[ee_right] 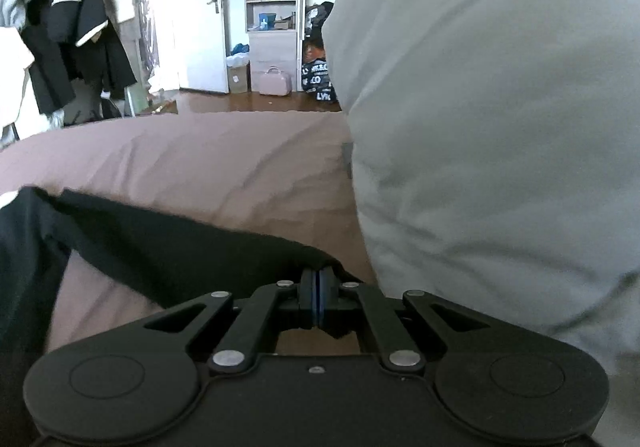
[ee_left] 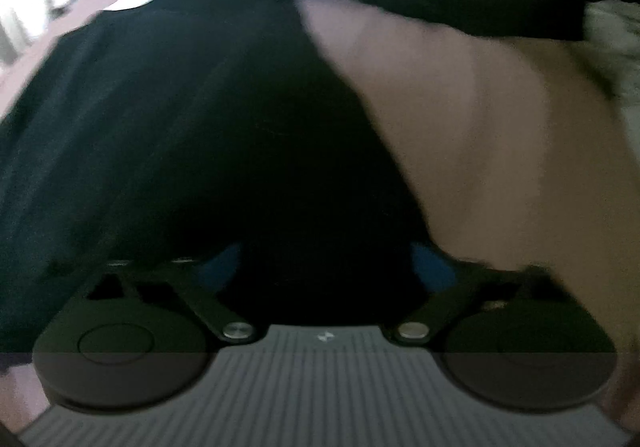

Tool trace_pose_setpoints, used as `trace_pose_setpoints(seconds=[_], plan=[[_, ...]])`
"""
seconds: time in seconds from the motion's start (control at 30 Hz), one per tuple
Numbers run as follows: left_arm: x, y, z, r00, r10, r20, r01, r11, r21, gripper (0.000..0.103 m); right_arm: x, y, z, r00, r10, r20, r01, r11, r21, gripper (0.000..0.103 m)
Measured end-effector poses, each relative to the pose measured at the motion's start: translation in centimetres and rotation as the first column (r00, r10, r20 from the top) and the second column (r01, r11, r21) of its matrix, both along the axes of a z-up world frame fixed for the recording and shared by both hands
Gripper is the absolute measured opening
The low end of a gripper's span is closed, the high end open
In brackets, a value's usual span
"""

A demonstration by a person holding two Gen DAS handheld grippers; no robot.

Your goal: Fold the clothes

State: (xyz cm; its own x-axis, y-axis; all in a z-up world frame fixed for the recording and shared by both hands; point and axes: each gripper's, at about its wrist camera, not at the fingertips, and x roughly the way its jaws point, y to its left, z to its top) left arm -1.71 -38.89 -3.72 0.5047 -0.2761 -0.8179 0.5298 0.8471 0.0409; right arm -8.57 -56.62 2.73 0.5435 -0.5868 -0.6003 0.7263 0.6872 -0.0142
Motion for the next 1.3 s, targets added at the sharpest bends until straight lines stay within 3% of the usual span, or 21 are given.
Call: trace_pose_setpoints(seconds=[0.03,0.1,0.13,0.2,0.3,0.37,0.47,0.6,0.67,0.7,0.73,0.77,0.83,0.9,0.97,1.03,1.13,1.2,1.27,1.3], plan=[[0.2,0.5,0.9,1.000,0.021,-0.009,-0.021,0.999,-0.025,0.004,0.3,-0.2,0.0,1.000,0.001,0.008,-0.001,1.000,-0.019,0.002],[0.3,2.2,3.1,0.998,0.056,-0.013,-0.057,0.995,-0.078,0.004,0.1,0.3,0.7,1.000,-0.012,0.000,0.012,0.983,-0.181,0.002],[-0.2,3.0,4.2,0.997,0.073,0.024,-0.071,0.994,-0.082,0.004,0.0,0.5,1.1,0.999,-0.037,-0.001,0.036,0.969,-0.246,0.002],[-1.4,4.8,6.7,0.989,0.088,0.117,-0.080,0.994,-0.076,0.004,-1.5,0.0,2.4,0.993,-0.090,0.077,0.106,0.962,-0.252,0.002],[-2.4,7.4,8.8,0.994,0.070,0.087,-0.058,0.990,-0.129,0.004,-2.7,-0.9,2.8,0.987,-0.125,0.102,0.148,0.955,-0.257,0.000],[-2.6,8.1,8.5,1.000,0.000,0.012,0.002,0.987,-0.158,0.004,-2.7,-1.0,2.6,0.989,-0.121,0.083,0.140,0.951,-0.276,0.000],[-3.0,7.2,6.7,0.995,-0.089,-0.043,0.083,0.988,-0.129,0.003,-1.7,-0.8,2.3,0.992,-0.112,0.050,0.122,0.947,-0.297,0.000],[-3.5,4.6,5.5,0.988,-0.142,-0.055,0.136,0.986,-0.093,0.005,-0.7,-0.5,2.1,0.993,-0.114,0.012,0.111,0.940,-0.321,0.000],[-2.9,3.0,4.6,0.986,-0.134,-0.096,0.134,0.991,-0.008,0.018,-0.8,0.0,2.2,0.992,-0.121,-0.017,0.108,0.935,-0.337,0.005],[-2.7,2.6,4.3,0.983,-0.131,-0.126,0.135,0.991,0.022,0.037,-0.7,0.4,2.4,0.993,-0.114,-0.020,0.101,0.938,-0.331,0.010],[-2.8,2.6,4.2,0.980,-0.137,-0.145,0.143,0.989,0.033,0.055,-0.5,0.8,2.6,0.994,-0.107,-0.021,0.094,0.941,-0.324,0.032],[-3.0,2.9,4.4,0.978,-0.148,-0.147,0.154,0.988,0.033,0.060,-0.8,1.2,2.8,0.996,-0.085,-0.016,0.077,0.953,-0.293,0.061],[-3.0,3.9,4.6,0.980,-0.157,-0.122,0.165,0.984,0.060,0.075,-2.0,1.9,3.4,0.998,-0.053,0.030,0.058,0.978,-0.201,0.081],[-2.9,5.2,4.9,0.985,-0.148,-0.092,0.157,0.983,0.096,0.076,-3.3,2.7,3.8,0.993,0.013,0.121,-0.007,0.999,-0.048,0.082],[-2.5,7.2,5.8,0.992,-0.103,-0.066,0.109,0.990,0.085,0.076,-4.0,3.5,3.9,0.973,0.088,0.213,-0.116,0.986,0.119,0.082],[-1.7,10.1,7.4,0.999,-0.021,-0.045,0.022,0.999,0.025,0.076,-3.0,3.8,3.1,0.944,0.166,0.286,-0.256,0.915,0.311,0.082],[0.7,14.8,9.6,0.990,0.139,-0.009,-0.139,0.990,0.004,0.083,-0.1,4.5,0.2,0.895,0.231,0.381,-0.425,0.700,0.574,0.082],[2.6,18.3,10.3,0.955,0.292,0.047,-0.295,0.954,0.060,0.083,1.1,6.6,-2.4,0.890,0.257,0.377,-0.455,0.573,0.682,0.082],[3.8,21.8,10.2,0.916,0.393,0.079,-0.398,0.916,0.057,0.083,2.3,8.6,-4.3,0.890,0.309,0.337,-0.453,0.496,0.741,0.082],[4.4,23.3,9.9,0.900,0.432,0.049,-0.434,0.900,0.029,0.083,2.9,9.6,-5.1,0.886,0.342,0.313,-0.449,0.464,0.763,0.082]])
